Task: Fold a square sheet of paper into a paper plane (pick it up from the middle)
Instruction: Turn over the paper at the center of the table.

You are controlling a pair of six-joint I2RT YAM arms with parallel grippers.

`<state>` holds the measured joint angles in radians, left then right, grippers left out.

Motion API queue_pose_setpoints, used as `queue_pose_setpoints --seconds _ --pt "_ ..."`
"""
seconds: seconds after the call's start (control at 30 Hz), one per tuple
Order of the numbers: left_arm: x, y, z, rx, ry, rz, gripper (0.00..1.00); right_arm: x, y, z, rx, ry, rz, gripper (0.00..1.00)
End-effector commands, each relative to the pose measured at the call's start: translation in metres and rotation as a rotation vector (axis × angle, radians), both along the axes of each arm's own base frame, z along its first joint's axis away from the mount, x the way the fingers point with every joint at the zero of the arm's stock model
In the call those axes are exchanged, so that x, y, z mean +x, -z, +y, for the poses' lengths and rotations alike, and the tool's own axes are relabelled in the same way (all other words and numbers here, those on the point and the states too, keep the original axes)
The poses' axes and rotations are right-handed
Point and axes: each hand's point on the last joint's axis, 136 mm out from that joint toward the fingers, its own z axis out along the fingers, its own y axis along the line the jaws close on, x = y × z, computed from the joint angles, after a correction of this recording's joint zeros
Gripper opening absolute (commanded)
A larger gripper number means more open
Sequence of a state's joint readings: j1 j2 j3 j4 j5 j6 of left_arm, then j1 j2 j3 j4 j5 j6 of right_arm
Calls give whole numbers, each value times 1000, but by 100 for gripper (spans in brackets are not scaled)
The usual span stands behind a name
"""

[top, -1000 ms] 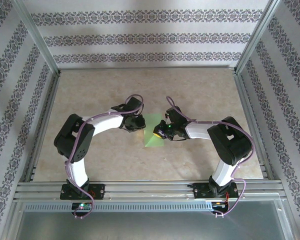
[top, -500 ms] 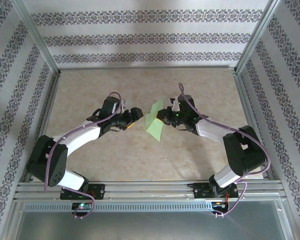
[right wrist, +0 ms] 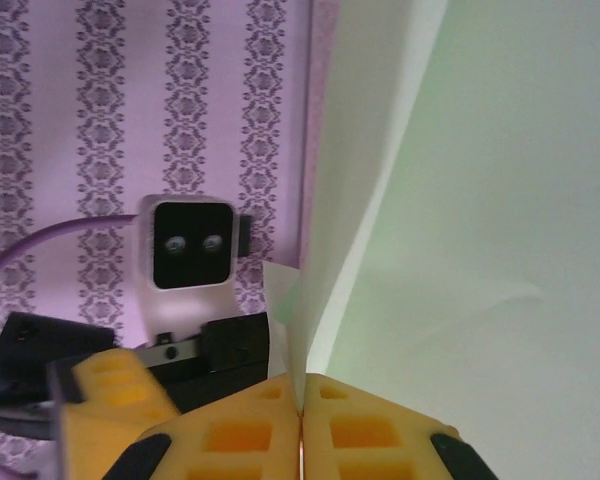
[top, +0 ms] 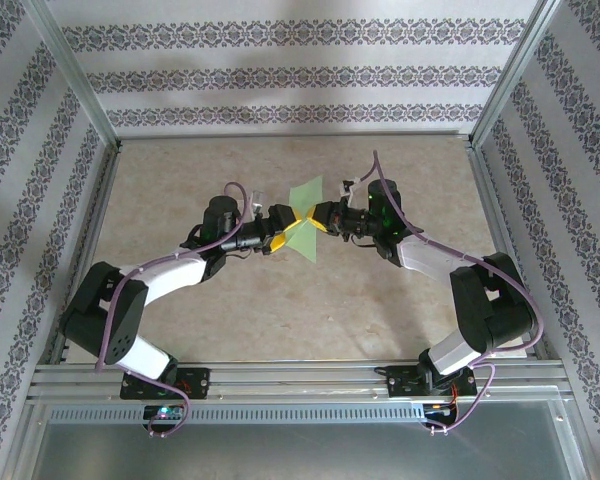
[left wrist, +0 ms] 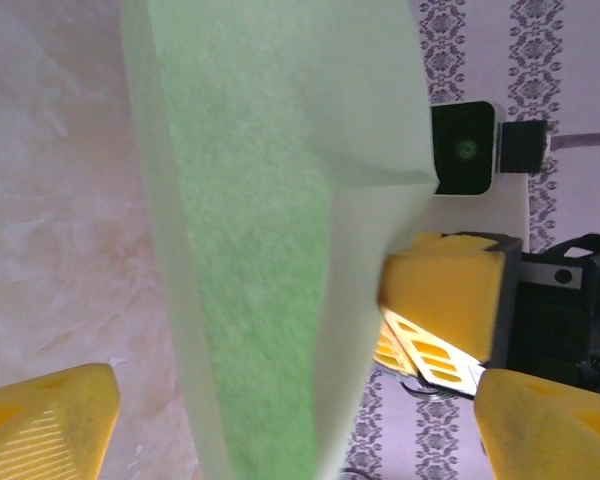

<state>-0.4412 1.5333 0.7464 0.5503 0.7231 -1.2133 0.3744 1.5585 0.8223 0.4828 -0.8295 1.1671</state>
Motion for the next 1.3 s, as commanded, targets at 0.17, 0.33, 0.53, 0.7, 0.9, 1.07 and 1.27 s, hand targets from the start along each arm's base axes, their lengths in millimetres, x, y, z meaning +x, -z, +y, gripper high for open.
queue_pose_setpoints --seconds 0.17,0.33,0.53,0.7,0.9,1.07,1.27 --pt "2 -25 -14 -118 49 -65 61 -1 -4 0 59 -33 5 10" --pt "3 -20 -10 -101 33 -61 44 -1 5 -3 51 -29 23 10" --pt "5 -17 -7 -96 21 -50 22 -1 12 -6 43 -22 41 14" --pt "7 -5 -4 -51 14 -20 6 1 16 -14 14 2 39 23" --pt "5 7 5 60 12 -19 3 9 26 -54 -104 119 13 41" --pt "0 20 20 264 24 -25 3 12 28 -91 -291 221 -43 52" --pt "-5 24 47 560 55 -42 4 12 18 -127 -503 323 -136 69"
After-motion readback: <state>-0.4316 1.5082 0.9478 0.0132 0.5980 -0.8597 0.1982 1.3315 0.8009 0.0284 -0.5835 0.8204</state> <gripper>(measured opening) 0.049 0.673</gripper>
